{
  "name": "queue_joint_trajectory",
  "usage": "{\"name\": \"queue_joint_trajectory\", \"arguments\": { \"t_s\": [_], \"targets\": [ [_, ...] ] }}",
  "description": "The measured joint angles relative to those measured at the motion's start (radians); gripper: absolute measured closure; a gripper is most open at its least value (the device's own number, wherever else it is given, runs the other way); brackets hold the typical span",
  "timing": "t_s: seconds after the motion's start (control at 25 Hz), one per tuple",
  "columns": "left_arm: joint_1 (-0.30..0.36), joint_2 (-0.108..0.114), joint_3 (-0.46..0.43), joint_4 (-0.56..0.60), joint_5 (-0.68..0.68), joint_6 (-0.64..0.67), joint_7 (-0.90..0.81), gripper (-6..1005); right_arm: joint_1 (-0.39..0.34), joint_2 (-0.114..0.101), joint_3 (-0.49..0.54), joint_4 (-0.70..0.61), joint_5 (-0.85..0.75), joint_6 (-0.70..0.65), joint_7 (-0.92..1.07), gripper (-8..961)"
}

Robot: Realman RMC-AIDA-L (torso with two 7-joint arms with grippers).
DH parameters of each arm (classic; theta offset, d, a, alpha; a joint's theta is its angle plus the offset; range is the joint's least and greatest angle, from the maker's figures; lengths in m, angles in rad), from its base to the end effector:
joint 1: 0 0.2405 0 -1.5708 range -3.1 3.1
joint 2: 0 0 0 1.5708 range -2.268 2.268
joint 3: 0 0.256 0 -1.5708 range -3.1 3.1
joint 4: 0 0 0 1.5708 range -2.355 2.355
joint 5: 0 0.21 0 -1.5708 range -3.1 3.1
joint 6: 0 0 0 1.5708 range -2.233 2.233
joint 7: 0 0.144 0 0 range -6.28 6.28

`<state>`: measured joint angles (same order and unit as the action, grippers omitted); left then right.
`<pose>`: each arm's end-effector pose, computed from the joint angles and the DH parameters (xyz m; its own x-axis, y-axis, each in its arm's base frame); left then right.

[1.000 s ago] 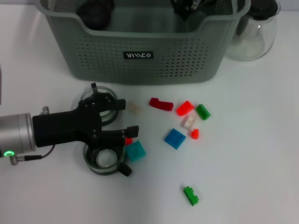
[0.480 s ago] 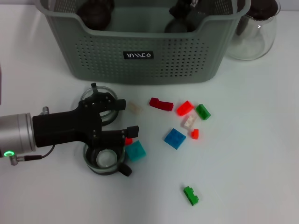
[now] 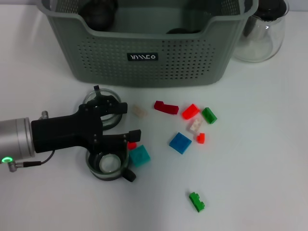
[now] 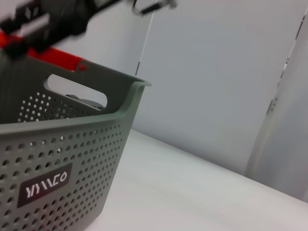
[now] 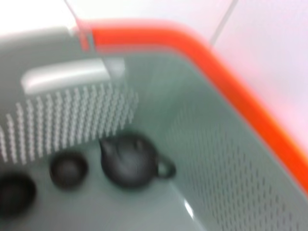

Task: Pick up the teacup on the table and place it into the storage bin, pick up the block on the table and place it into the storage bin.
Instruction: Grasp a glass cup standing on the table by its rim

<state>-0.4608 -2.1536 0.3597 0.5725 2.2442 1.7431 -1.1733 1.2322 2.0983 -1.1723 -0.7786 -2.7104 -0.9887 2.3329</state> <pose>-0.2863 0.2683 -0.0248 0.7247 0.3575 0.5891 0.4754 -0.8782 -0.0519 0.0277 0.4849 -0.0286 0.9683 -0.2349 0.0846 -0.1385 -0.7874 -0.6007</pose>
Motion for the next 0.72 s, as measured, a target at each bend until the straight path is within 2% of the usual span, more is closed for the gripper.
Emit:
{"name": "queue_joint_trajectory", "arguments": {
  "t_s": [0.24,0.4,0.56,0.72],
  "targets": [
    [0.002,0.002,-0.003,0.002,0.000,0.002,-0.002,126,-0.116,-0.011,0.006,-0.314,0.215,-0.157,-0.009,212],
    [0.002,0.007,-0.003,0.004,0.000,0.004,-0.002,126,-0.229,-0.015,0.011,-0.488,0.388,-0.252,-0.050,126],
    [0.002,0.013,-0.015,0.008,0.002,0.016,-0.002,126,-0.348,-0.022,0.054,-0.608,0.586,-0.363,-0.110,54],
    [0.002,0.013,-0.016,0.016,0.001,0.022,-0.002,127,-0.430,-0.046,0.142,-0.627,0.799,-0.499,-0.168,23]
  ]
}}
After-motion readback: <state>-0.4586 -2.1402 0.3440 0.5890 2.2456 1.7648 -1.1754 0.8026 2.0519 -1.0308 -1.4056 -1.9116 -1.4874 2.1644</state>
